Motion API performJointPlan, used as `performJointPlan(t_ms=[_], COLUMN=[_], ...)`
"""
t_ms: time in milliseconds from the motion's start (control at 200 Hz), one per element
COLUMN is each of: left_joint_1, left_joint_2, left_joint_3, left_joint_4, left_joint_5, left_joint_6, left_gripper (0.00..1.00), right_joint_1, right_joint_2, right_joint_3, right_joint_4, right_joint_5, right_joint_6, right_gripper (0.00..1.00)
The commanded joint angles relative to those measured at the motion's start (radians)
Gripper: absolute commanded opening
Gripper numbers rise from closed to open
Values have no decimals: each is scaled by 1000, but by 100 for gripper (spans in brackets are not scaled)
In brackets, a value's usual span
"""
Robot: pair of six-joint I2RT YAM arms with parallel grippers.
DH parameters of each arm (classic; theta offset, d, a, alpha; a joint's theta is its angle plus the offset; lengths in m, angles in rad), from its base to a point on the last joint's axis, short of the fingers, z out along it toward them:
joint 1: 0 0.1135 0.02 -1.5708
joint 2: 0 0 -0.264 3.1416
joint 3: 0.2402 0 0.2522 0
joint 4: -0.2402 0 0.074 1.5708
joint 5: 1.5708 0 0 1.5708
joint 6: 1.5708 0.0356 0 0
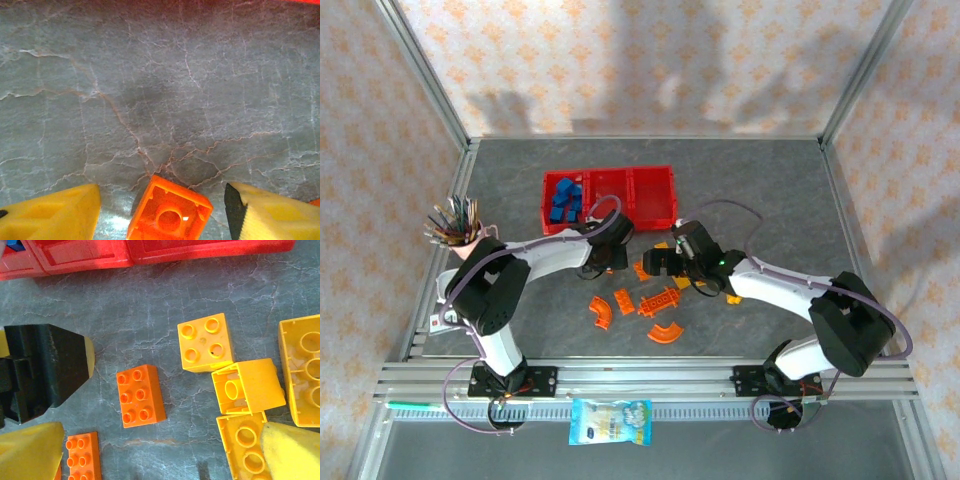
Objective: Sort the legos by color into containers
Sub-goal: Pick up the lego from the center of the table.
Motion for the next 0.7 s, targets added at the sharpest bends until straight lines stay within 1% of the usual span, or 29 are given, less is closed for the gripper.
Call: performJointPlan(t_ms=[0,130,395,561,696], left_joint_1=[-15,-40,-52,-52,-52], left_joint_2=[16,44,60,59,48], left_joint_3=[25,40,28,30,29], left_joint_4=[16,-22,-39,-36,-35], left_joint_5=[18,-15,-49,-53,-53], left_joint_6=[34,33,17,13,12], left_gripper=[68,66,55,44,39], right_joint_1=[-5,-4,-4,-4,-6], right_joint_2=[-20,-16,-10,-14,-21], right_joint_3=[-3,-1,6,8,10], right_joint_4=[9,12,16,16,20], right_joint_5=[34,31,28,28,27], right_joint_6=[11,14,11,9,11], right_gripper=[100,100,100,100,100])
